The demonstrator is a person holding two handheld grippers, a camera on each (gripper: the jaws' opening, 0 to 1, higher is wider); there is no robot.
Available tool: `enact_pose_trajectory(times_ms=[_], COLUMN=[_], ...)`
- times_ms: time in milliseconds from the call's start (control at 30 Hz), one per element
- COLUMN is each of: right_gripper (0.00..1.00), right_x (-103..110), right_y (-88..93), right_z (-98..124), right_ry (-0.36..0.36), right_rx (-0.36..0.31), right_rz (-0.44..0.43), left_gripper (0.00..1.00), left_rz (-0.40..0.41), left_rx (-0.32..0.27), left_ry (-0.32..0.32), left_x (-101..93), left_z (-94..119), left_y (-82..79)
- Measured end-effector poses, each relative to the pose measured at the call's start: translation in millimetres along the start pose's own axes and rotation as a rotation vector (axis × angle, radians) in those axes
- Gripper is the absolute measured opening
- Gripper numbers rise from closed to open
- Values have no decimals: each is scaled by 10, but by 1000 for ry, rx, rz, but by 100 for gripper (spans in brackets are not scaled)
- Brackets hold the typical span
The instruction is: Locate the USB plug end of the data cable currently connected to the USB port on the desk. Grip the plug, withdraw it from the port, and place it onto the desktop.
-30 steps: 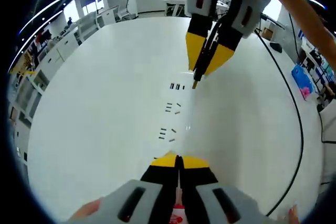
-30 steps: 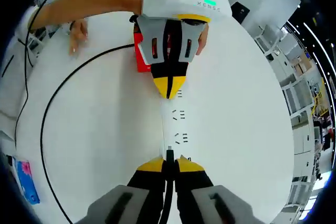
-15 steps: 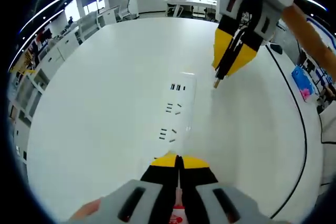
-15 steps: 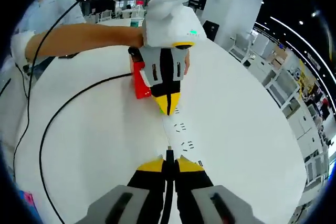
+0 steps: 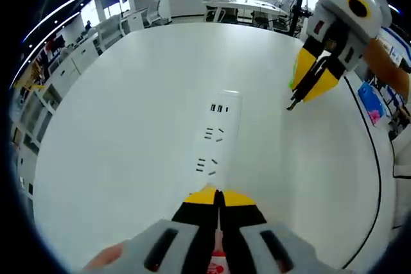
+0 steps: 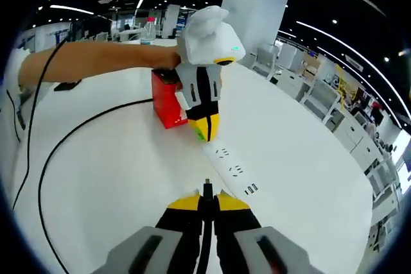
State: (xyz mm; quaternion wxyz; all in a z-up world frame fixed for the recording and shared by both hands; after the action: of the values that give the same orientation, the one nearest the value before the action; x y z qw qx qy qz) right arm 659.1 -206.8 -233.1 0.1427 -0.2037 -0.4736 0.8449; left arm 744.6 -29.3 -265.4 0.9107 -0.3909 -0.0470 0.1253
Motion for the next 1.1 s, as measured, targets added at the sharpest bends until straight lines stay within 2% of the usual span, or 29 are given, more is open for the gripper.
enact_pose_trajectory(times_ms=[67,200,367,567,700,733,800,900,1100], right_gripper=[10,10,10,10,10,10,10,10,10], right_x=[57,121,235,366,475,502,593,679,707], right_y=[21,60,84,81,114,122,141,234,282], right_z=[17,72,129,165,164,161,135,88,80], right_ry=[5,70,84,129,142,147,148,158,161], right_rx=[-11,-50,-70,-134,-164,-181,-239,-236,-238], right_rz=[-12,-59,-73,-123,-128,-128,-193,-189,-205], left_gripper=[2,2,2,2,2,2,2,2,2], left_rz=[0,-4,-6,-8,-9,-9,-8,-9,-7], left_rx=[-4,-6,-4,-3,-3,-3,-2,-1,-1], left_ry=[-2,-1,2,3,3,3,3,3,3], left_x=[3,7,8,12,5,5,6,2,4], left_z=[-1,1,-6,-9,-8,-7,-6,-3,5], left_y=[0,2,4,4,8,9,10,13,19])
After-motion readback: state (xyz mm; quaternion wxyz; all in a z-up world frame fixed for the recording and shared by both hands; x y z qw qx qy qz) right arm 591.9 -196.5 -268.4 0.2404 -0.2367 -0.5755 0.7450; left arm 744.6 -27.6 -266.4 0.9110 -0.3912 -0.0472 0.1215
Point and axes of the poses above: the point that each gripper's makers call its tool centre point, and the gripper's own axes: z roughly backward along the fingers, x roughly to its left, y roughly out of its underside, the point moved 8 cm from there along z, roughly backward along the fingers, and after that the axes turned 13 degrees about -x, right-handed, at the moved point
